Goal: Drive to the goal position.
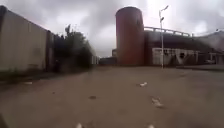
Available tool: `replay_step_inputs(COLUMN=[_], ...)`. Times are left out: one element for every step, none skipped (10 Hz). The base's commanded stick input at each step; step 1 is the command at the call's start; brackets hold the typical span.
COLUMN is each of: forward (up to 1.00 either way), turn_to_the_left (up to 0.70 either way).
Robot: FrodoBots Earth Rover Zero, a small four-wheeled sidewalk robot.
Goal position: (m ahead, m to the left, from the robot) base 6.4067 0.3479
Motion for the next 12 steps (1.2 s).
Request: replay_step_inputs(forward=[1.0,1.0,1.0,1.0,1.0,1.0,1.0,1.0,1.0,1.0,1.0,1.0], turn_to_the_left=[-0.33,0.07,0.07,0.07,0.07,0.07,0.07,0.07,0.07,0.07,0.07,0.07])
